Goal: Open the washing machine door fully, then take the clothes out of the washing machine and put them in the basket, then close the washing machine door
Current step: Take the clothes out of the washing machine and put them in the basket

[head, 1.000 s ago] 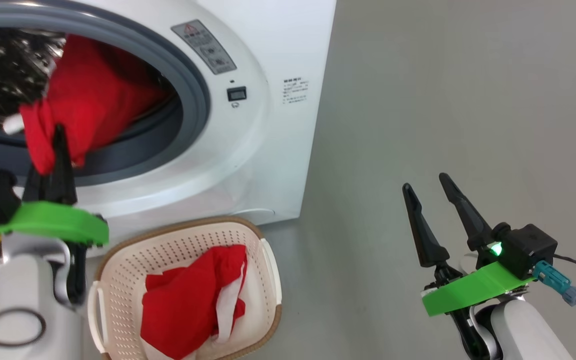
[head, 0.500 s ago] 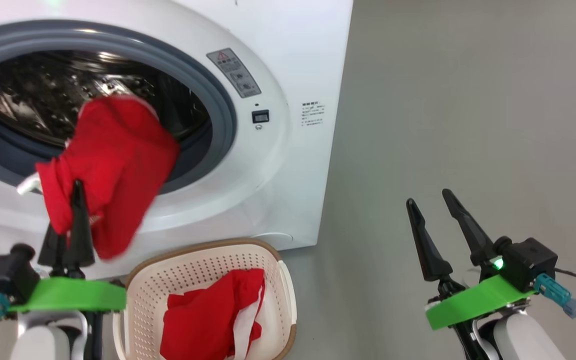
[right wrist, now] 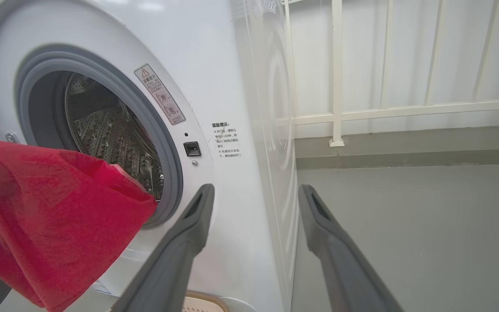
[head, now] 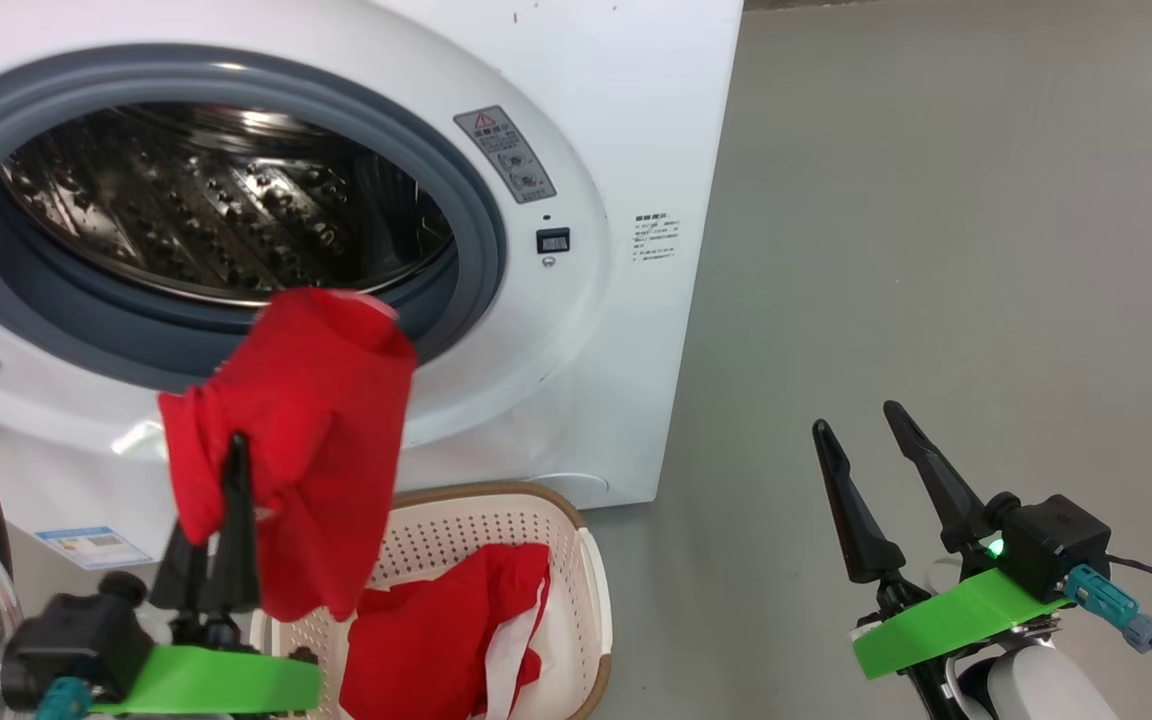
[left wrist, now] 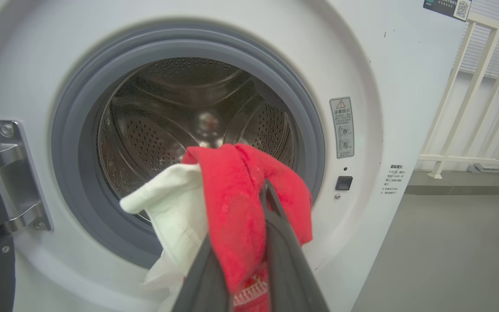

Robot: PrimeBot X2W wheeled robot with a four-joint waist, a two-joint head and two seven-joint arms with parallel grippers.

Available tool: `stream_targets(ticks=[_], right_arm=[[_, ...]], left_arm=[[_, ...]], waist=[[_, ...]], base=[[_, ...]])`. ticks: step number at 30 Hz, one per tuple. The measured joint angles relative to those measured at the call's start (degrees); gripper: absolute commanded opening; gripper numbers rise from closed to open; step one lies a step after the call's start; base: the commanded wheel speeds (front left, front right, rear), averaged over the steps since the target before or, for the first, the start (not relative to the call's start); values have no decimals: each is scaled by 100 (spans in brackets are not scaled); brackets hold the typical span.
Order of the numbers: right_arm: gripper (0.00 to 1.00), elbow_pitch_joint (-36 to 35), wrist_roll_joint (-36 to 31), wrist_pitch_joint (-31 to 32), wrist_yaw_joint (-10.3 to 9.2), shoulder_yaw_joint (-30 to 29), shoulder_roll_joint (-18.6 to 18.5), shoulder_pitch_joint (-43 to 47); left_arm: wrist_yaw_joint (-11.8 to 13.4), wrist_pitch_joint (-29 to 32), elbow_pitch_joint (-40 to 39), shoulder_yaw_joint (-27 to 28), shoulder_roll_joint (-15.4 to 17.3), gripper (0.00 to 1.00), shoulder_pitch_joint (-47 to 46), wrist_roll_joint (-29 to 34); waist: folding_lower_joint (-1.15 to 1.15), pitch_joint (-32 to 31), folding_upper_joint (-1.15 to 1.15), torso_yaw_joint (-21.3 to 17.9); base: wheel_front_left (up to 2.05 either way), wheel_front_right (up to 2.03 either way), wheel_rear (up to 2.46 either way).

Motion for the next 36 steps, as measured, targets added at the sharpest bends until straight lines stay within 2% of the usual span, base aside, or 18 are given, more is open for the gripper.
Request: stream_targets(ticks=[8,13,18,30,36], right_arm=[[100,-5,0,0,0,33,-16,-4],[100,-18,7,0,0,132,-32,-33],[100,-90,5,0,0,146,-60,-220],[100,-134,5,0,0,179,-80,-548],[100,-165,7,0,0,223,-78,-757]], left_arm=[[41,0,940,-297,3,0,-33,-310],[41,0,1581,-416,2,0,-418,-560],[38,1,2476,-599,-1,0,-804,-928],[-73,1,4991,-879,-16,0,-2107,-1230],[-175,455,6202,-1179,-45,0,-2911,-1411]], waist=[[0,223,0,43],[0,448,0,44],[0,701,0,27],[0,1348,0,-94],[0,1689,0,-215]], base=[[0,0,0],[0,0,0],[0,0,0],[0,0,0],[0,0,0]])
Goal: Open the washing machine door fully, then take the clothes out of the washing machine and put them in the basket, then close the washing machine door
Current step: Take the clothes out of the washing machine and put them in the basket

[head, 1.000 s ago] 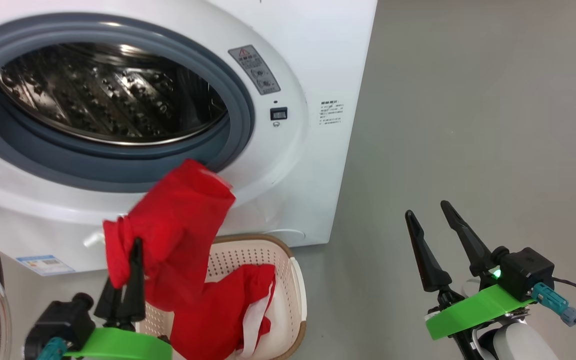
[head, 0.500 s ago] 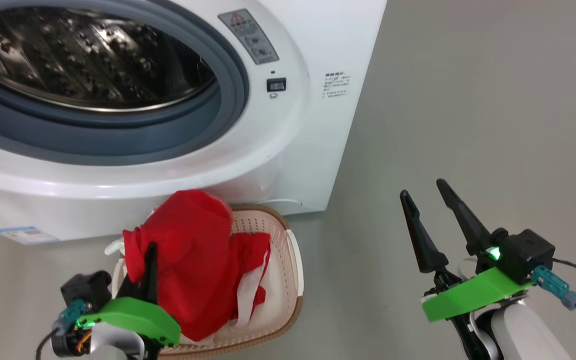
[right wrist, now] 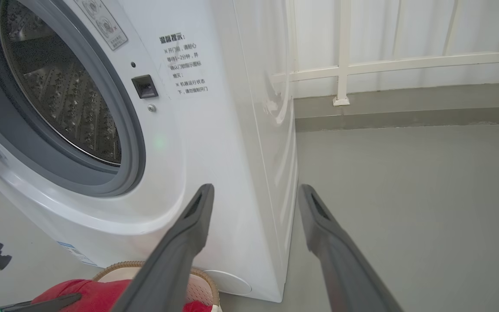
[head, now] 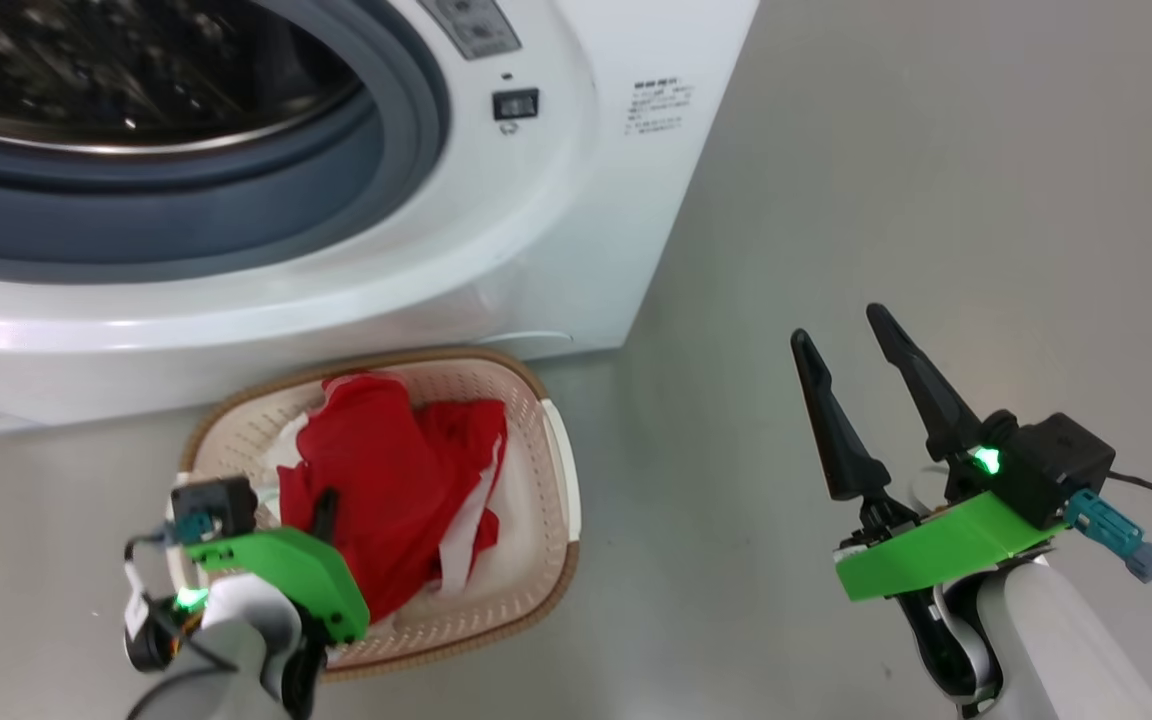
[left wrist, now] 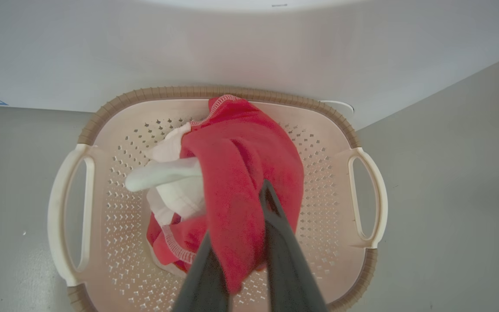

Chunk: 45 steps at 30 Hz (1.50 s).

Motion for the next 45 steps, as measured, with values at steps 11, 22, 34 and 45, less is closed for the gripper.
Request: stream_targets(ticks=[11,22,34,45], right_arm=[[100,-22,52,0,0,148,63,-298],[100,-14,79,0,0,175,96,-442],[100,144,53,0,0,151,98,-416],[100,342,-77,0,0,-27,29,-129]], left_arm=[[-46,716,731,34,166,0,-587,-234],[30,931,815,-175,279,18,-704,-171],[-1,-120,812,-383,218,100,-740,-22],[-33,-433,-134,-299,211,100,-91,2]], waist=[[0,580,0,-341],[0,905,0,-591],[0,532,0,-412],[0,-121,0,-156]], base=[[0,0,0],[0,0,0],[0,0,0],[0,0,0]])
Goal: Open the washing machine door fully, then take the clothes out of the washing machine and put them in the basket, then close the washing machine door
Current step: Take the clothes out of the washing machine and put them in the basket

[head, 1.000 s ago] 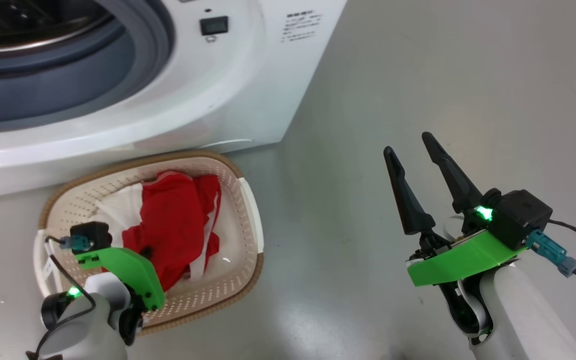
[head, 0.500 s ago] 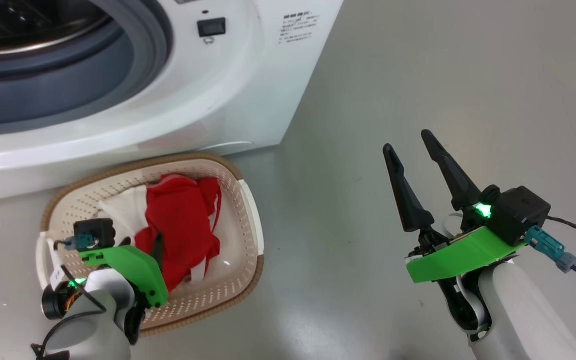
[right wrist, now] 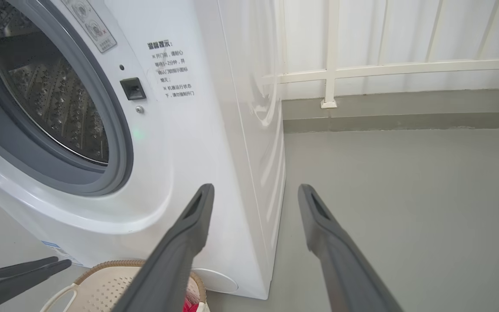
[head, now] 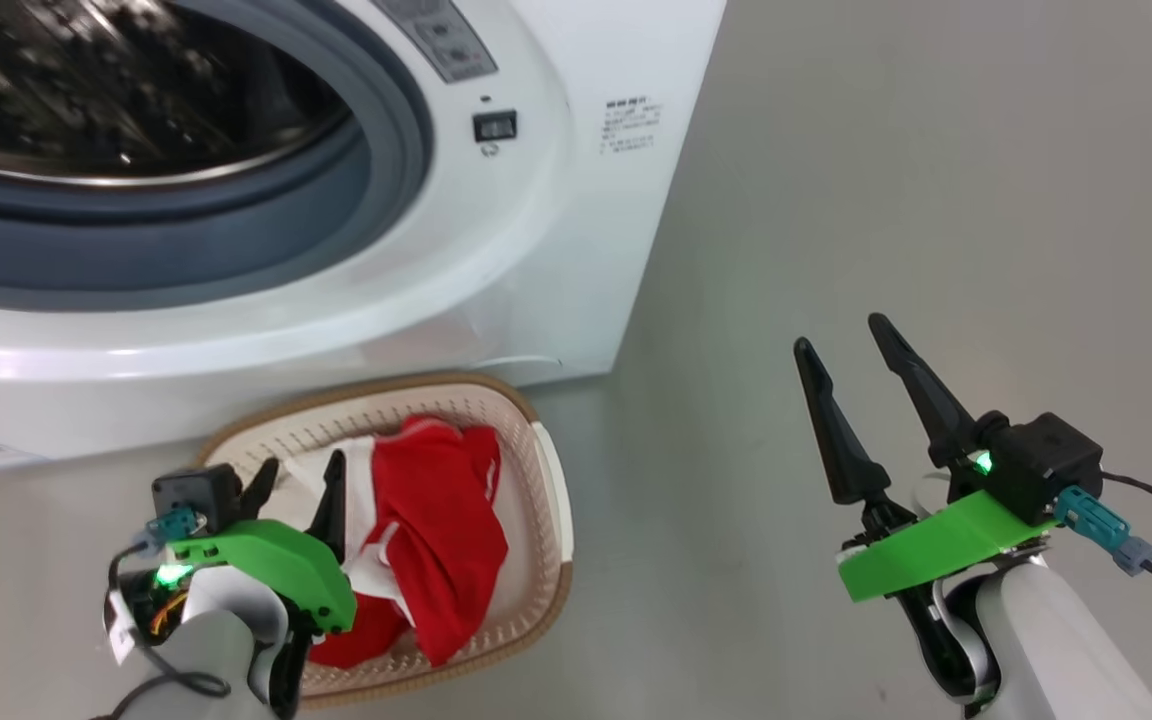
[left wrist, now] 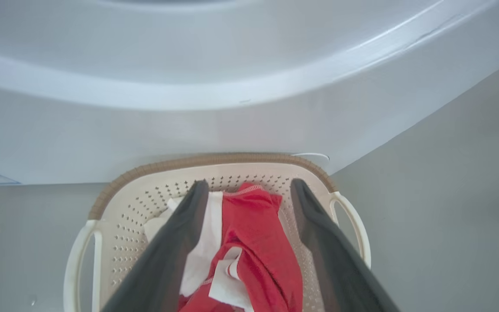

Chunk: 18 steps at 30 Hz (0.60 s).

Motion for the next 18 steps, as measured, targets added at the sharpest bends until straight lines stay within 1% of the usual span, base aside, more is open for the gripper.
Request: stream_targets(ticks=[3,6,10,15,18], right_arm=[[100,18,-23,0,0,-45,-25,84],[100,23,-24,0,0,-119,-38,166],[100,68,-25,0,0,-192,-94,414],[100,92,-44,0,0,-226,-116,614],[100,88,-165,0,0,-281,-120,801]], left_arm=[[138,-4,-714,132,33,100,332,169],[199,-4,-1367,315,33,100,793,304],[300,-5,-2024,521,15,100,1362,514],[305,-5,-2717,710,-33,100,1824,705],[294,-5,-3306,866,-108,100,2157,836]], waist=[[0,-234,0,84],[0,-482,0,163],[0,-830,0,259],[0,-1247,0,364],[0,-1558,0,432]], base=[[0,0,0],[0,0,0],[0,0,0],[0,0,0],[0,0,0]])
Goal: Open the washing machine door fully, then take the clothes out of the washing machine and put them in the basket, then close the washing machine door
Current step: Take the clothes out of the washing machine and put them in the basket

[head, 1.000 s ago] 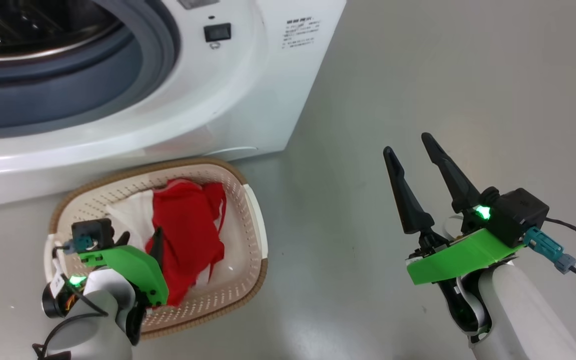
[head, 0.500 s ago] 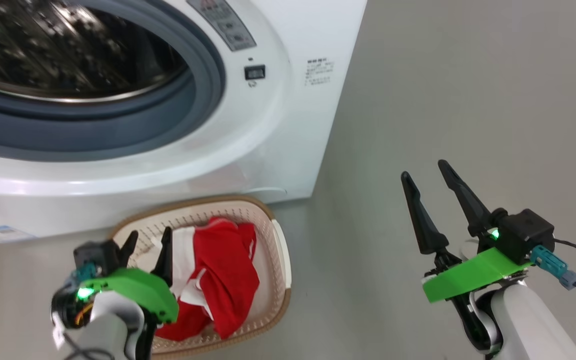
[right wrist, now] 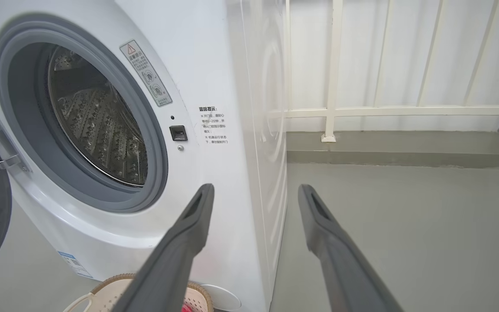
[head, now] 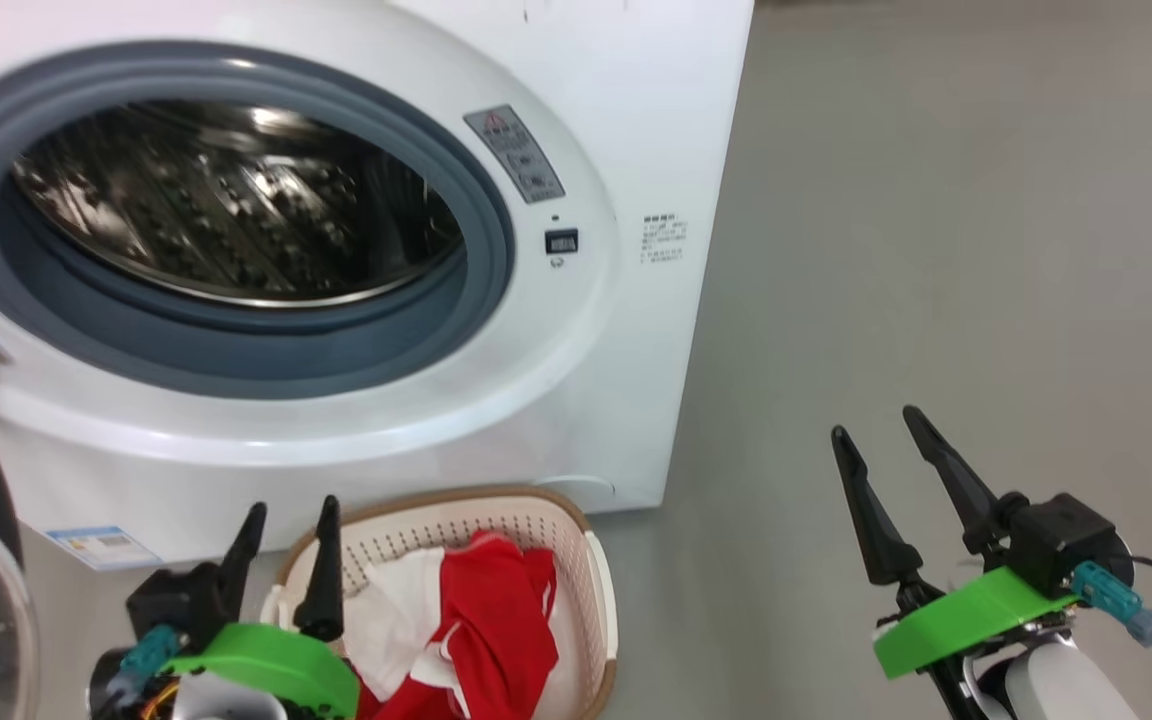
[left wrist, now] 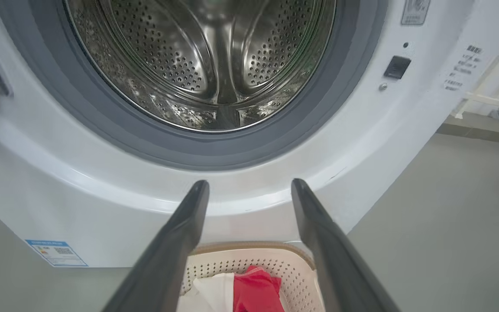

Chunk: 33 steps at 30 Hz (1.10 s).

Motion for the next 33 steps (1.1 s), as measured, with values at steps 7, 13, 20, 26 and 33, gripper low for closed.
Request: stream_targets(ticks=[7,13,20,26,33], right_arm=[[100,1,-32,1,0,-105,-12,232],[100,-43,-107,0,0,-291,-12,235],[100,-79,-112,1,0,-303,2,415],[100,-78,-111,1,0,-319,5,474],[100,-86,-113,1,0,-349,10,560]], left_arm=[[-65,-1,-929,305,-7,100,550,130],[-121,-9,-1418,517,-12,100,864,242],[-203,-16,-1758,740,-27,100,1161,292],[-213,-16,-1818,790,-32,100,1310,301],[-308,-16,-1797,738,-40,100,1313,300]], waist=[[0,-445,0,51],[0,-651,0,27],[0,-793,0,-38],[0,-910,0,-53],[0,-946,0,-33]], base=[[0,0,0],[0,0,0],[0,0,0],[0,0,0],[0,0,0]])
